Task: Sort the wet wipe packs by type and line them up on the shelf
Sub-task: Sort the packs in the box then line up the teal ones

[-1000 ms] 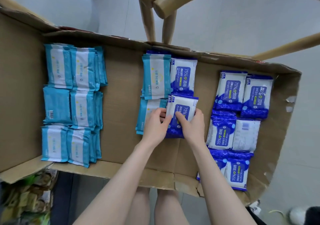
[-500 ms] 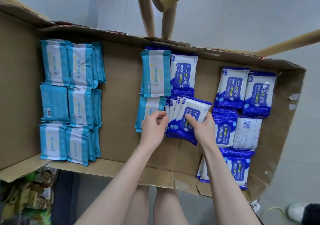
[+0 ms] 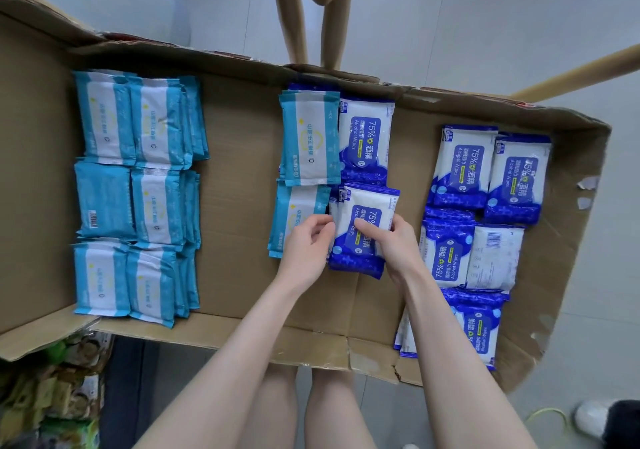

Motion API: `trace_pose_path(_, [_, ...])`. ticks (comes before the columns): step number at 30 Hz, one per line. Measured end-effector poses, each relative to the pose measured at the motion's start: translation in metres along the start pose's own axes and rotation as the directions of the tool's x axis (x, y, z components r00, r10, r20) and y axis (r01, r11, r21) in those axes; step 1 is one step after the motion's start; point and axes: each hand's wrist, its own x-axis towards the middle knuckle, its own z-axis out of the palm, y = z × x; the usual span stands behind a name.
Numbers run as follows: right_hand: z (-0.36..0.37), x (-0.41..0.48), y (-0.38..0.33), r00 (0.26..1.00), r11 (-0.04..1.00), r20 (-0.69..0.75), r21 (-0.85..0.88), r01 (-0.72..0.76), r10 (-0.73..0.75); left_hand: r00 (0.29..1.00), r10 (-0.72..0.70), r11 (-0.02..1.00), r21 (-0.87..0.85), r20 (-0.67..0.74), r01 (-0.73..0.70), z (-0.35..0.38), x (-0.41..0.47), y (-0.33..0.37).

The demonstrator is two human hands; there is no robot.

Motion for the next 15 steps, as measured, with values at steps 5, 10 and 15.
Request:
trace_pose_path(5, [-0.007, -0.008, 0.008, 0.999, 0.999, -0.041, 0.050, 0.020, -0.018, 0.995, 0.015, 1.000, 0.002, -0.095, -0.015, -0.001, -0.004, -0.006])
trace_pose_path(10, [-0.009, -0.019, 0.017, 0.996, 0.995, -0.085, 0.092, 0.039, -0.031, 0.993, 0.049, 0.994, 0.103, -0.107, -0.038, 0.005, -0.011, -0.005])
trace_pose_path(15, [-0.010, -0.023, 0.016, 0.992, 0.984, -0.112, 0.166, 0.069, -0.051, 1.000, 0.011, 0.995, 0.096, 0.022, -0.013, 0.013, -0.015, 0.003])
